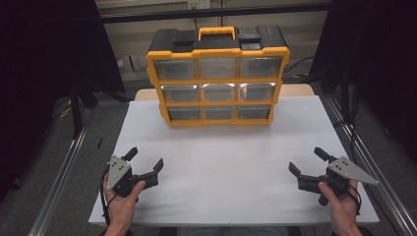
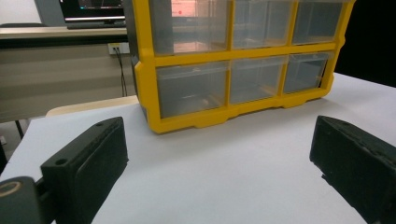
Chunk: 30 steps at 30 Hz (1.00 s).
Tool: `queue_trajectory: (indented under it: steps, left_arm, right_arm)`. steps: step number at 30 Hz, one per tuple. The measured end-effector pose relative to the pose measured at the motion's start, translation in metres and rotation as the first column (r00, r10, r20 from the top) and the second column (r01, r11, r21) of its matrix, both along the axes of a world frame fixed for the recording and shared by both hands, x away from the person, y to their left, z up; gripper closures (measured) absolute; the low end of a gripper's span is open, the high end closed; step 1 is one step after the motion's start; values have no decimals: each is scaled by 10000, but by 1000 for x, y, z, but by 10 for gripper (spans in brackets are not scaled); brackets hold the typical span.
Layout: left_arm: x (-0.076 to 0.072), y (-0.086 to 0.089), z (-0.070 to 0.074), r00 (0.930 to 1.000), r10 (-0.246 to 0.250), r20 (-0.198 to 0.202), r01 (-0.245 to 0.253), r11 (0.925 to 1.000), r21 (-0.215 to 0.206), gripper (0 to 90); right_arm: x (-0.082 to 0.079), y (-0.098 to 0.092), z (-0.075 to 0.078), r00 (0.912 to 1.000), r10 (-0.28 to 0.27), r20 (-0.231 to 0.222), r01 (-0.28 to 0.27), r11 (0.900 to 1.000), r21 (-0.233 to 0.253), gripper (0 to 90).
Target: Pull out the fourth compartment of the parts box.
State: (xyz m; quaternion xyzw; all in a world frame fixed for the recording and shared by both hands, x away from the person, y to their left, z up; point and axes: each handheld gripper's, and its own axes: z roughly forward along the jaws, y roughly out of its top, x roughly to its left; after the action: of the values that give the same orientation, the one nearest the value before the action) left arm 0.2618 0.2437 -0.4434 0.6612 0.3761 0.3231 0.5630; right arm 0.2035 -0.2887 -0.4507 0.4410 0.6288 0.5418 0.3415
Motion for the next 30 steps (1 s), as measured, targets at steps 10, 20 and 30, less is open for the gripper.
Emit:
queue_trajectory:
  steps: [10, 20, 30]
  left_arm:
    - [3, 1, 0, 9992, 290, -263, -294, 9995, -137, 53]
    - [6, -4, 3, 9999, -145, -9, 145, 9965, 819, 43]
    - [20, -15, 7, 9984, -442, 339, 402, 9930, 1115, 40]
  right_arm:
    - [-1, 0, 0, 10000, 12, -41, -12, 9999, -109, 0]
    - [0, 2, 0, 10000, 59, -51, -60, 9999, -107, 2]
    - [1, 2, 0, 9998, 144, -107, -145, 9998, -128, 6]
